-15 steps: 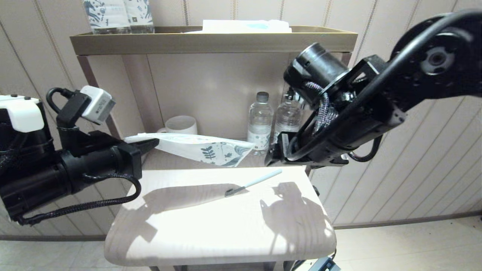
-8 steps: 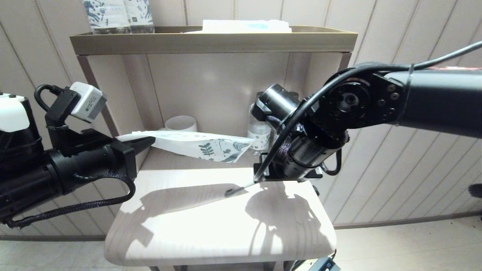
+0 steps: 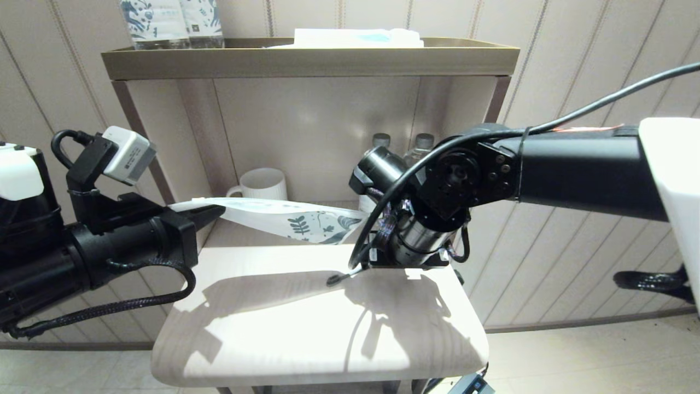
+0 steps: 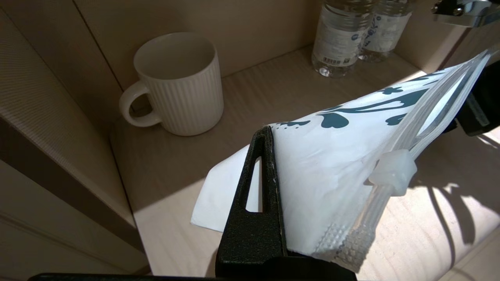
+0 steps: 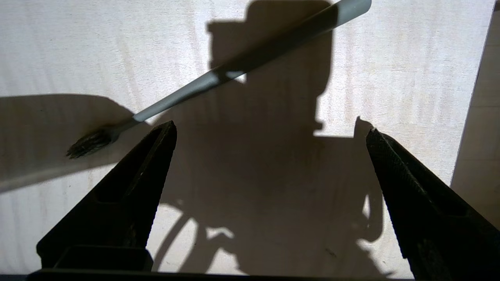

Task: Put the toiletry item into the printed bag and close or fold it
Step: Pick up a toothbrush

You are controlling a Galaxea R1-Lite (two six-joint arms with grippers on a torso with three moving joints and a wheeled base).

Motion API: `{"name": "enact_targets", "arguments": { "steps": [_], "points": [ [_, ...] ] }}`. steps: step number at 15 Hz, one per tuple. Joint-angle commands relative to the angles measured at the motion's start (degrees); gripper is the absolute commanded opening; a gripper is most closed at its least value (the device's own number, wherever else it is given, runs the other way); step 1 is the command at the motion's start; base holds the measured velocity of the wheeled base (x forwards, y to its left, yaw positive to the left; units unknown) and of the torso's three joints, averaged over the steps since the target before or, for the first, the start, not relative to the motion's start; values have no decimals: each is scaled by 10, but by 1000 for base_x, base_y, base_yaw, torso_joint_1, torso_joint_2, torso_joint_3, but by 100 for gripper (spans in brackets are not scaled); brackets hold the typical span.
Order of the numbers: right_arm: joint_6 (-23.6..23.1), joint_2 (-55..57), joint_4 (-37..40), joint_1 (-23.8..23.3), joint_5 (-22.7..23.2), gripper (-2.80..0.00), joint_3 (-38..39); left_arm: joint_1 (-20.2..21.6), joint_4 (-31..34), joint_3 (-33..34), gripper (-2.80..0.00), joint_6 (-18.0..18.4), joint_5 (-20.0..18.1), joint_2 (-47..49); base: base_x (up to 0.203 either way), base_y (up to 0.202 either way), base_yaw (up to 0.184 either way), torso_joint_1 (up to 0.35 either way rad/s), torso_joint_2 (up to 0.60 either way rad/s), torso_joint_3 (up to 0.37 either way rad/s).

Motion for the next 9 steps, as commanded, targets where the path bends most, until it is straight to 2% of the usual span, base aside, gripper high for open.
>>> {"name": "enact_targets", "arguments": {
  "steps": [1, 4, 9],
  "points": [
    [15, 18, 2, 1, -12, 0, -1, 0, -2, 3, -280, 0, -1, 1, 0, 0, 0, 0, 0, 0],
    [23, 32, -2, 3, -30, 0, 0, 0, -2, 8, -280, 0, -2, -2, 0, 0, 0, 0, 0, 0],
    [28, 38, -12, 6, -30, 0, -1, 0, -3, 12, -280, 0, -25, -5, 0, 0, 0, 0, 0, 0]
  ]
}}
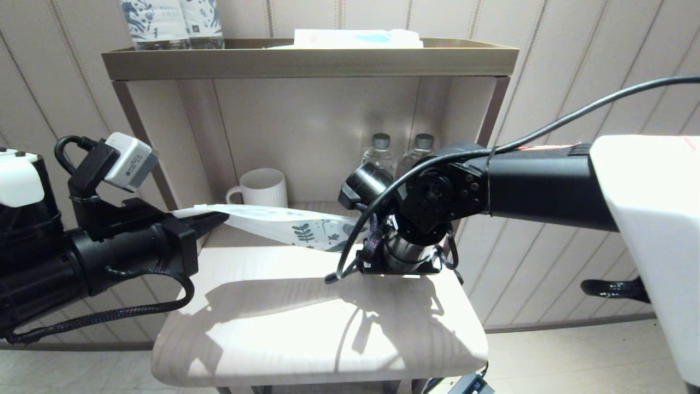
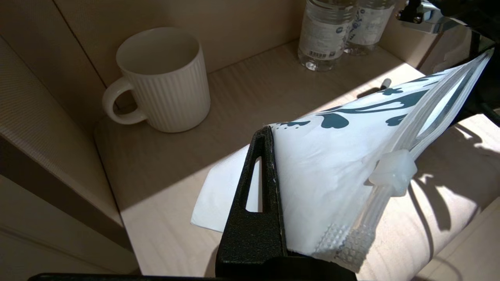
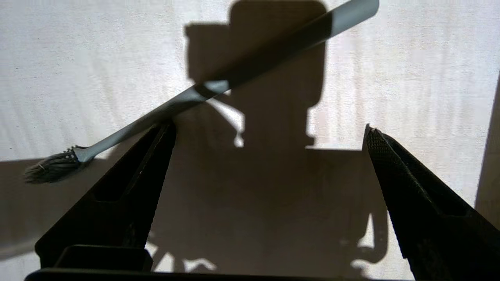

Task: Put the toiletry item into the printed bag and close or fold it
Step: Pick up a toothbrush

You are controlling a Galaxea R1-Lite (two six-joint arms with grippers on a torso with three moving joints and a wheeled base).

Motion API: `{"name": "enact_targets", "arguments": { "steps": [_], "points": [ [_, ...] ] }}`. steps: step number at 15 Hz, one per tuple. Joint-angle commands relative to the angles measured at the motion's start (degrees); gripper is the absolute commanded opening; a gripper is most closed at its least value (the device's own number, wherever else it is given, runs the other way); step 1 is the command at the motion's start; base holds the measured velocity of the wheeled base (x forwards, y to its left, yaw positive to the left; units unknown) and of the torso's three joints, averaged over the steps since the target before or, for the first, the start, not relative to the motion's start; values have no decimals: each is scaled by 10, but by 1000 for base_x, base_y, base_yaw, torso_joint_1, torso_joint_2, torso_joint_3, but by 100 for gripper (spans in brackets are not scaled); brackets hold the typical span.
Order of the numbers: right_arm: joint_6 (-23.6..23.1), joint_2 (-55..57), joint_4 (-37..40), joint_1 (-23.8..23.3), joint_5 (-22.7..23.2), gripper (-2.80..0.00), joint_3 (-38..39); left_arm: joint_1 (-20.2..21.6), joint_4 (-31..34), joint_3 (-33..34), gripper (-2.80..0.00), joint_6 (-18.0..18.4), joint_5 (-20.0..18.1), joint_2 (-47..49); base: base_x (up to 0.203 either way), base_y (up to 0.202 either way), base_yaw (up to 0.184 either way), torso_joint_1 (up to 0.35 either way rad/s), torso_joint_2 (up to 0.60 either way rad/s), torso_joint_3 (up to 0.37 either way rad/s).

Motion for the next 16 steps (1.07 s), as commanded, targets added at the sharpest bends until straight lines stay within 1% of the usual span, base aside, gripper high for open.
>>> {"name": "enact_targets", "arguments": {
  "steps": [1, 6, 9, 11, 14, 16],
  "points": [
    [9, -3, -16, 1, 0, 0, 0, 0, -1, 2, -280, 0, -1, 0, 0, 0, 0, 0, 0, 0],
    [17, -49, -21, 0, 0, 0, 1, -1, -1, 3, -280, 0, -2, 0, 0, 0, 0, 0, 0, 0],
    [25, -41, -26, -2, -1, 0, 1, -1, -1, 4, -280, 0, -2, 0, 0, 0, 0, 0, 0, 0],
    [25, -15, -30, -5, -10, 0, 0, 0, -1, 4, -280, 0, -3, 0, 0, 0, 0, 0, 0, 0],
    [26, 19, -61, -8, -60, 0, 0, -1, -1, 4, -280, -1, -3, 1, 0, 0, 0, 0, 0, 0],
    [26, 25, -96, -6, -122, 0, 0, 0, -2, 5, -280, -2, -3, 1, 0, 0, 0, 0, 0, 0]
  ]
}}
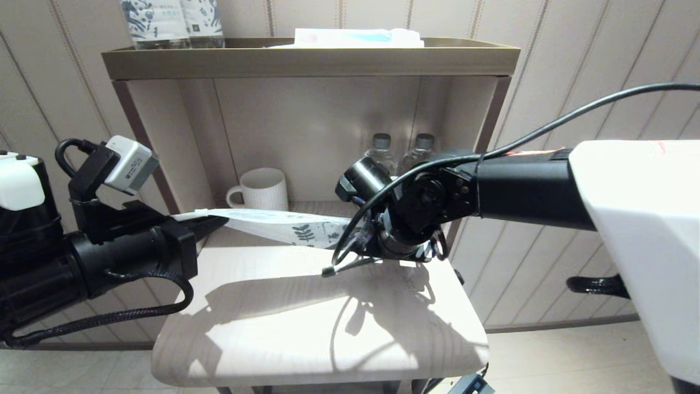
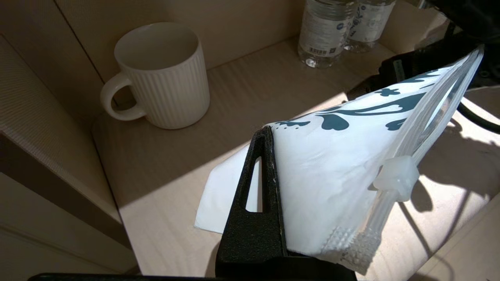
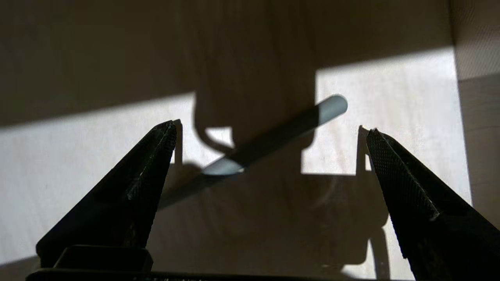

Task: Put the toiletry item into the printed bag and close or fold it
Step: Pick up a toothbrush

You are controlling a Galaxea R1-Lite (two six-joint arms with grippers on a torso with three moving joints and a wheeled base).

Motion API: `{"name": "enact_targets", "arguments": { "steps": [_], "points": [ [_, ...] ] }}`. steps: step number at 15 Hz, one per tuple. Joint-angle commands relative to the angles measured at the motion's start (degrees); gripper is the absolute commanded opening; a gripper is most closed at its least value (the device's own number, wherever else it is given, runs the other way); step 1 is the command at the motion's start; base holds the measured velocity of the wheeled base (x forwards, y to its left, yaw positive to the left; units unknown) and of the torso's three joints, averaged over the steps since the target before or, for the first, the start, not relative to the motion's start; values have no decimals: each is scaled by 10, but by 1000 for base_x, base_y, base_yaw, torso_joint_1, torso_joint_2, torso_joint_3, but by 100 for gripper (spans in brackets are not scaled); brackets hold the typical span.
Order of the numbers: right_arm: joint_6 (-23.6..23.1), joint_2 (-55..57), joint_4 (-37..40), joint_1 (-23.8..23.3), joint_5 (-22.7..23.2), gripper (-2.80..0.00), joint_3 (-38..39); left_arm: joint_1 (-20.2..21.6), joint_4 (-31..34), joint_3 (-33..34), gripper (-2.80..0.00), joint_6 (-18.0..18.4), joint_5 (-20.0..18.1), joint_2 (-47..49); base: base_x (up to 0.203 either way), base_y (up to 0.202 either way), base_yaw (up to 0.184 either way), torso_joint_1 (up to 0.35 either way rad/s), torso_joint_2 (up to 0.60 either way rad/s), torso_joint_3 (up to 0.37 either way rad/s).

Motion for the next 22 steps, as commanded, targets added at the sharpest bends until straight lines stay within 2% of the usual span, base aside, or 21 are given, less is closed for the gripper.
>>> {"name": "enact_targets", "arguments": {
  "steps": [1, 8, 14, 22],
  "points": [
    [-1, 13, -18, 3, -44, 0, 0, 0, -2, 0, -280, 0, 0, 1, 0, 0, 0, 0, 0, 0],
    [20, -20, 39, 16, -39, 0, 7, 0, -2, 4, -280, 0, -13, -3, 0, 0, 0, 0, 0, 0],
    [59, -23, 70, 12, 73, 0, 4, 0, -2, 6, -280, 0, -15, -4, 0, 0, 0, 0, 0, 0],
    [69, -5, 43, -13, 75, 0, 1, 0, -1, 6, -280, 0, -15, 4, 0, 0, 0, 0, 0, 0]
  ]
}}
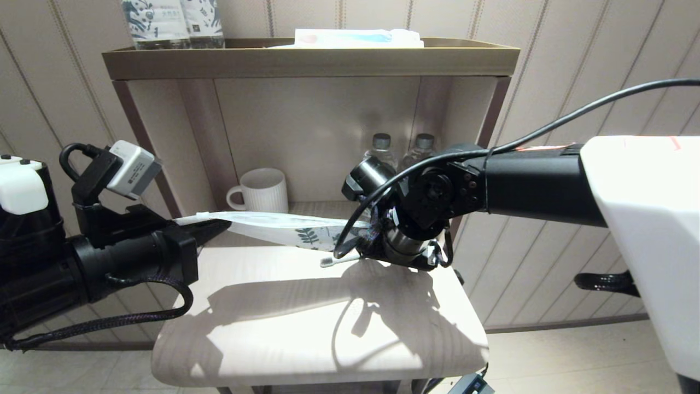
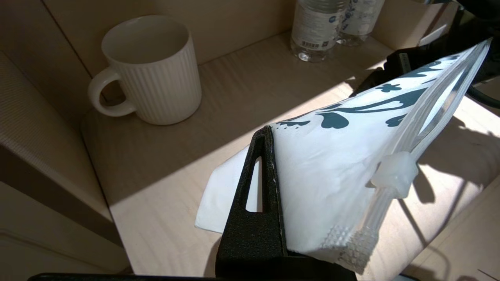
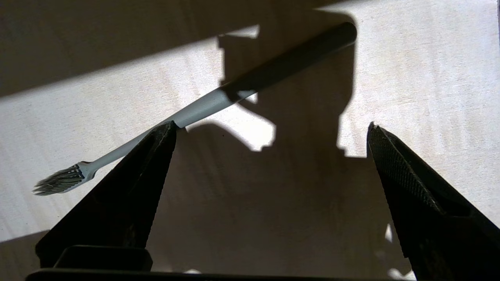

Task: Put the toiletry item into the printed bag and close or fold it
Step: Pick up a toothbrush

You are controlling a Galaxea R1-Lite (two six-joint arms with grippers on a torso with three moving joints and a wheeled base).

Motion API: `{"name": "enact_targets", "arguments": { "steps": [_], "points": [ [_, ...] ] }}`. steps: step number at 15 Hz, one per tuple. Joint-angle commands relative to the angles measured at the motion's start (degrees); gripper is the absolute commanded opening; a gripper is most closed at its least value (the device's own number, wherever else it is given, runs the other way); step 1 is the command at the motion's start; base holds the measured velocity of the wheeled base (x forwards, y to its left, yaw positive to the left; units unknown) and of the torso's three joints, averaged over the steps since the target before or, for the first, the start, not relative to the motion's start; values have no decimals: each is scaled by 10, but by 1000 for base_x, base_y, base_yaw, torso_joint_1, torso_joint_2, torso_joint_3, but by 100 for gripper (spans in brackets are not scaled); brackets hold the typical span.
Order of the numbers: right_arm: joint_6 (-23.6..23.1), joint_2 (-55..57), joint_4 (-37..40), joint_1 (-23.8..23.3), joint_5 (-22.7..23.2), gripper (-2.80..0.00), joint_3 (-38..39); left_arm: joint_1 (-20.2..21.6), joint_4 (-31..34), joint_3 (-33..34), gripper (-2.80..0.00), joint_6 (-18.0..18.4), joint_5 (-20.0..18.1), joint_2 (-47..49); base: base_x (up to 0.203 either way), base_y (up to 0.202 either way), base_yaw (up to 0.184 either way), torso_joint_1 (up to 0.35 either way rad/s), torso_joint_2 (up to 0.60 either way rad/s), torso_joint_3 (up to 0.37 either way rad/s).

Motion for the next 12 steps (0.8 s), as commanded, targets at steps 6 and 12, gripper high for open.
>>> {"name": "enact_targets", "arguments": {
  "steps": [6, 12],
  "points": [
    [7, -11, 0, 1, -1, 0, 0, 0, -2, 4, -280, 0, -2, 2, 0, 0, 0, 0, 0, 0],
    [4, -26, -24, 3, -12, 0, 0, 0, -2, 4, -280, 0, -2, 1, 0, 0, 0, 0, 0, 0]
  ]
}}
